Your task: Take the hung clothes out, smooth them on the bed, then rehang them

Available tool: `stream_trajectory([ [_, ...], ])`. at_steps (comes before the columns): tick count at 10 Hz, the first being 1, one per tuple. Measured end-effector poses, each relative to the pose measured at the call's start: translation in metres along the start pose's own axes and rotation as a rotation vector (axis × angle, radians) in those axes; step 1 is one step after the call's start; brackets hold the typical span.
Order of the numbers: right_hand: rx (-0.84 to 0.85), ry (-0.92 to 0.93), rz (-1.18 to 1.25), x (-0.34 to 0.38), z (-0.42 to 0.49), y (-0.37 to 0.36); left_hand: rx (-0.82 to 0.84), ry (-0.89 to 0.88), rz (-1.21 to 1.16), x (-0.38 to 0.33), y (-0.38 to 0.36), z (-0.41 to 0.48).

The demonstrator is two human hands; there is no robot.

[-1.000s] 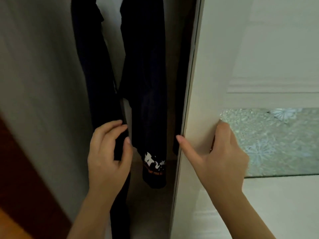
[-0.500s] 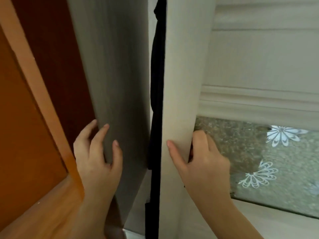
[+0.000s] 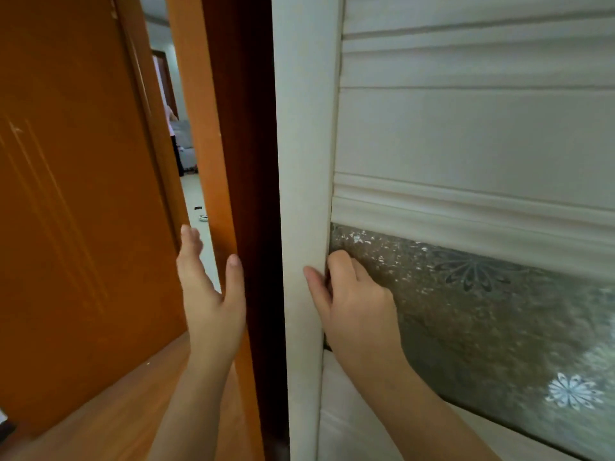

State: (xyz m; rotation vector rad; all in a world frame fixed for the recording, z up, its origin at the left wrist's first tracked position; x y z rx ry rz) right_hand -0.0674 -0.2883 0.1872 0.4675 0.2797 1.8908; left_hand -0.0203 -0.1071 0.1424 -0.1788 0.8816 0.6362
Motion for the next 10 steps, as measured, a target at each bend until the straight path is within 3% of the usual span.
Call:
stream_trajectory([
  [1,-0.006,0.012,0.028,0.014,0.004,-0.015,0.068,0.123,-0.095,0.014,-0.004,0.003],
  [2,-0.026,0.028,0.047,0.028,0.006,-0.029,0.135,0.103,-0.087,0.015,-0.008,0.003],
  [5,-0.082,0.062,-0.031,0.040,0.004,-0.039,0.134,0.130,-0.189,0.022,-0.012,0.005],
  [7,-0.019,0.064,-0.070,0.043,0.001,-0.046,0.089,0.089,-0.201,0.022,-0.013,0.003],
  [9,0.340,0.007,0.046,0.028,-0.021,-0.064,0.102,0.098,-0.175,0.023,-0.008,0.003],
  [10,0.516,-0.019,0.236,0.014,-0.033,-0.045,0.095,0.123,-0.146,0.030,0.004,0.000],
])
Point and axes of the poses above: each hand's wrist, its own z-axis towards the middle knuckle, its own y-axis out of the back of the hand, x = y × z, the point moved 10 cm from there along z, towards the middle knuckle, and after that the axes turned 4 degrees about -y, right-handed, at the moved point
